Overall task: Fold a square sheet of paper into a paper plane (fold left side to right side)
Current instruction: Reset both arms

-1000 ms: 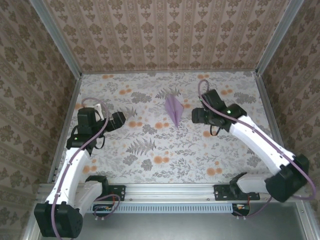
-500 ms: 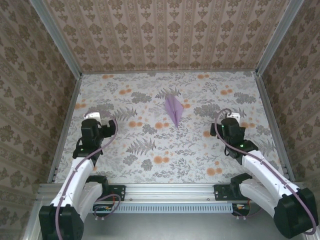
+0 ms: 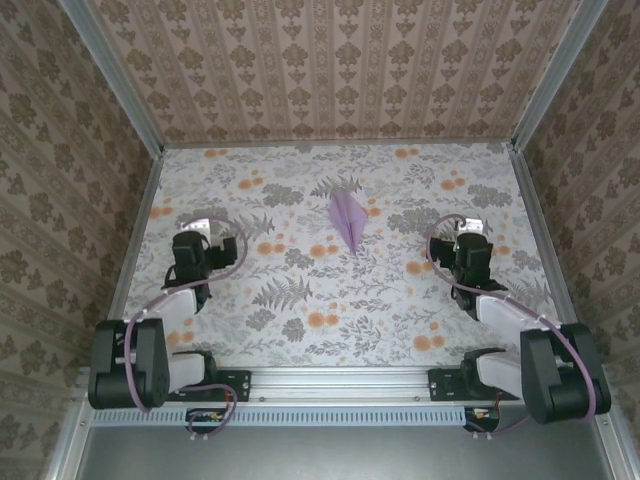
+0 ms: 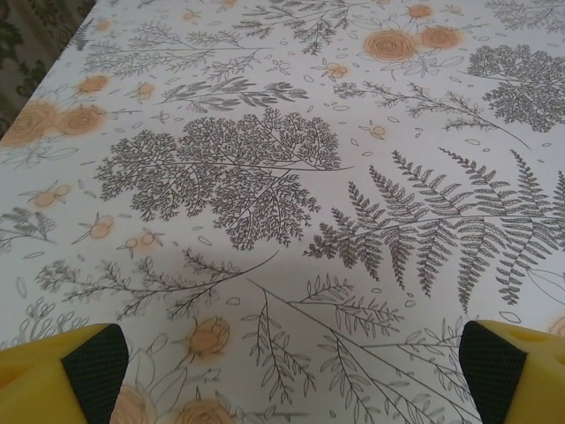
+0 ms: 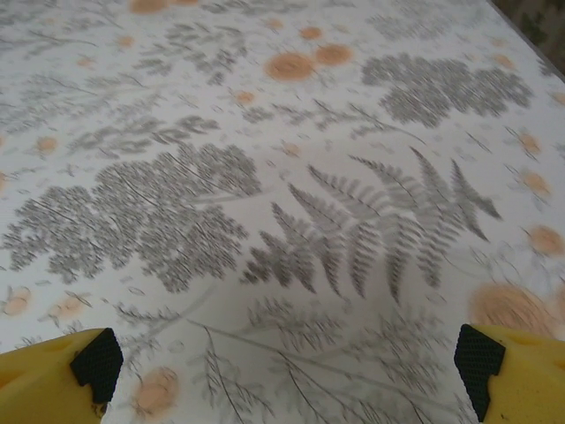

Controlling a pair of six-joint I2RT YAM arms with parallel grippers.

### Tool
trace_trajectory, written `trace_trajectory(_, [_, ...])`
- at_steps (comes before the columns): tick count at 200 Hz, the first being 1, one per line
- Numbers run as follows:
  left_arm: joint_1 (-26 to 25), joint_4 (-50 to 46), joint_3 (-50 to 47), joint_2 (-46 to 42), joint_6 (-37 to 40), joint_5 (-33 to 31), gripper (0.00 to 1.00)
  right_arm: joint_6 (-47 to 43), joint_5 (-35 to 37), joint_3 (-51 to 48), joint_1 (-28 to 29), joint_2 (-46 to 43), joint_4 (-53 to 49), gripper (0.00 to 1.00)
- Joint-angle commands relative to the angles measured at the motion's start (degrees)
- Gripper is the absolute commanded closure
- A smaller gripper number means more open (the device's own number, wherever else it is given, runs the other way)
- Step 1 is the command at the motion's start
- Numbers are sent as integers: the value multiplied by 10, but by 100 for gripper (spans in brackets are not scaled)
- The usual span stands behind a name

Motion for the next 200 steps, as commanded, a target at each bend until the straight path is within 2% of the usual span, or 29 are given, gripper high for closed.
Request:
trace_trajectory(1, [14,122,-2,26,30,53,0,-33,-56,12,-7,39,125,0])
trace_trajectory(37, [38,182,-4,58,41,112,0,-60,-89,41,-9,81,139,0])
trace_trajectory(49, [44,232,-16,85,43,120,0,-70,-103,41,-12,88,148,0])
trace_trajectory(59, [47,292,-27,122,43,125,0,-72,-107,27,-17,106,198,0])
trace_trajectory(76, [48,376,-39,176,50,137,0,-70,-112,20,-23,174,262,0])
trace_trajectory(86, [49,354,-42,159,50,143,0,-72,-115,27,-23,196,280,0])
trace_trajectory(96, [48,365,-46,164,51,145,0,-66,-116,38,-27,186,239,0])
trace_trajectory(105, [48,369,-44,168,51,148,0,-59,-111,40,-31,193,248,0])
trace_trajectory(121, [49,319,-23,164,50,148,0,-54,-115,45,-37,193,235,0])
trace_trajectory(139, [35,251,14,165,53,105,0,-53,-115,46,-37,192,231,0])
trace_trajectory(166, [24,244,19,165,55,71,0,-54,-113,45,-36,191,233,0])
trace_trajectory(200, [18,243,20,166,58,62,0,-57,-108,43,-33,190,236,0])
